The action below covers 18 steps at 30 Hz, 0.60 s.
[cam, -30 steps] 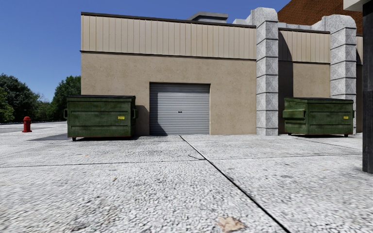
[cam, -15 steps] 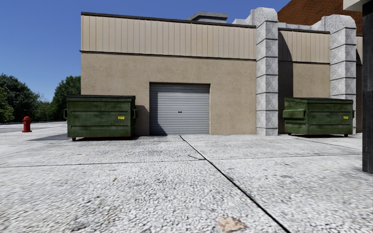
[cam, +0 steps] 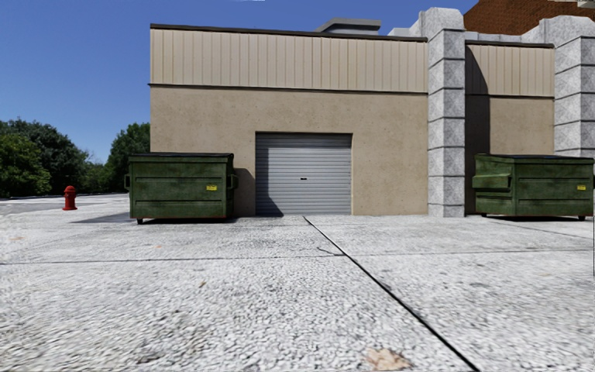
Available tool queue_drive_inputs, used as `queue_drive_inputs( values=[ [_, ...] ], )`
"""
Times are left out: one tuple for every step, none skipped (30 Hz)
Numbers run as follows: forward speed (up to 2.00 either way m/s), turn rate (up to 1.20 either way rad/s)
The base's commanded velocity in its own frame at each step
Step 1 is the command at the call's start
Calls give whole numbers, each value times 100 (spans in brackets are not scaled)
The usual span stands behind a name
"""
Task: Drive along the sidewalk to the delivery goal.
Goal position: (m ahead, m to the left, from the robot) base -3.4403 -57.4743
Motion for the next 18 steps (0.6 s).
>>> queue_drive_inputs(
  values=[
    [0,120],
    [0,120],
    [0,120],
    [0,120],
    [0,120],
    [0,120],
    [0,120],
    [0,120],
    [0,120],
    [0,120],
    [0,120],
    [0,120],
    [0,120],
    [0,120],
    [0,120],
    [0,120],
    [0,120],
    [0,120]
  ],
)
